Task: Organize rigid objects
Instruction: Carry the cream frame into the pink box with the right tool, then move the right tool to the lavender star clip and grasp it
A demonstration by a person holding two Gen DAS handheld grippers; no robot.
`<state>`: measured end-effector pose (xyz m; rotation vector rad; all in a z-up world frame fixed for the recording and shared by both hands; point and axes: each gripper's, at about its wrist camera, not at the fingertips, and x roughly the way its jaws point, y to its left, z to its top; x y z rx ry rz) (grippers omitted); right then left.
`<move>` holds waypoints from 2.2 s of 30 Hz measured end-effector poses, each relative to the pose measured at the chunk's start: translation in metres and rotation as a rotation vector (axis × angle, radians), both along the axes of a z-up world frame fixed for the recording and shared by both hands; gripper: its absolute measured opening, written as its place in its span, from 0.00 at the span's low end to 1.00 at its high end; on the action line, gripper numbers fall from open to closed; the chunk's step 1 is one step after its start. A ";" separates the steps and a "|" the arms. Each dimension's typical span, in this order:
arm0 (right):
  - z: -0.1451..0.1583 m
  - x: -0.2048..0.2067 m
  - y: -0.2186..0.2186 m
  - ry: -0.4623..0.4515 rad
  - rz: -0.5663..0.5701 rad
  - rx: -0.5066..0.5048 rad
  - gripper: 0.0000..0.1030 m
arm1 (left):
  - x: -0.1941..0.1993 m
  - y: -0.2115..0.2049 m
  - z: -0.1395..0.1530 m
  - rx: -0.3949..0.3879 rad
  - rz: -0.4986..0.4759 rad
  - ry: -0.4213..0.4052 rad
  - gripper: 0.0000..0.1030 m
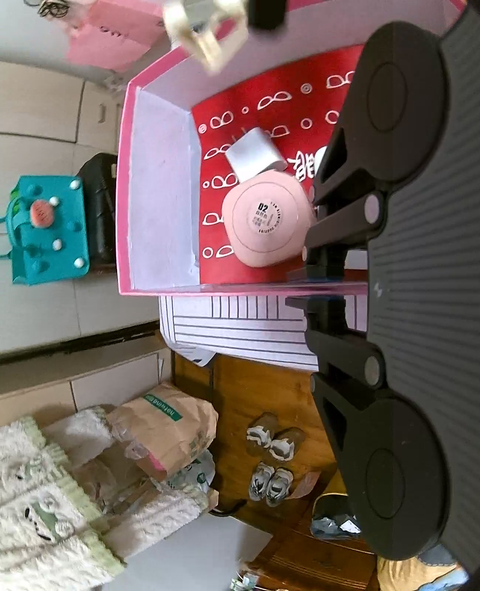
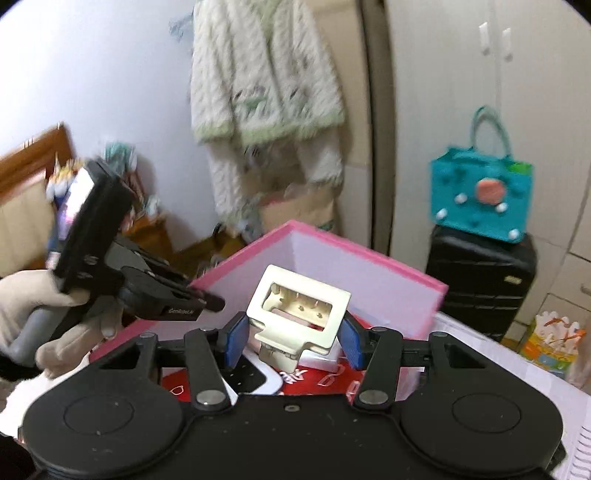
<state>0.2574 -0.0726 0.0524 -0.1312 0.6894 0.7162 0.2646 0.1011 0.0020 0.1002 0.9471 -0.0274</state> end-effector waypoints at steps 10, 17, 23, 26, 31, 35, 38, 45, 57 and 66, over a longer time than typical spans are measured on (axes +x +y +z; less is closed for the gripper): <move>-0.048 0.057 0.051 0.200 0.041 -0.123 0.56 | -0.004 -0.005 -0.007 0.033 -0.001 -0.020 0.06; -0.044 0.047 0.059 0.117 0.064 -0.143 0.68 | -0.002 0.001 -0.009 -0.015 0.004 -0.001 0.06; -0.011 0.012 0.011 -0.044 -0.028 -0.025 0.69 | -0.001 -0.001 -0.011 -0.013 0.004 0.011 0.07; -0.007 -0.009 -0.029 -0.080 -0.165 0.021 0.69 | -0.002 -0.001 -0.011 -0.020 0.010 0.009 0.07; -0.037 -0.045 -0.113 -0.084 -0.403 0.143 0.69 | -0.002 0.000 -0.011 -0.027 0.012 0.012 0.07; -0.071 -0.053 -0.160 0.020 -0.536 0.099 0.69 | -0.003 -0.001 -0.010 -0.011 0.003 0.011 0.08; -0.091 -0.060 -0.185 0.098 -0.574 0.072 0.68 | -0.002 -0.003 -0.010 0.006 -0.002 0.010 0.08; -0.110 -0.073 -0.198 0.118 -0.571 0.069 0.58 | -0.004 -0.008 -0.010 0.054 0.013 -0.013 0.06; -0.130 -0.061 -0.181 0.118 -0.568 0.023 0.54 | -0.002 -0.005 -0.012 0.027 0.015 0.002 0.05; -0.131 -0.062 -0.169 0.066 -0.638 0.005 0.36 | -0.002 -0.004 -0.014 0.022 0.023 0.008 0.05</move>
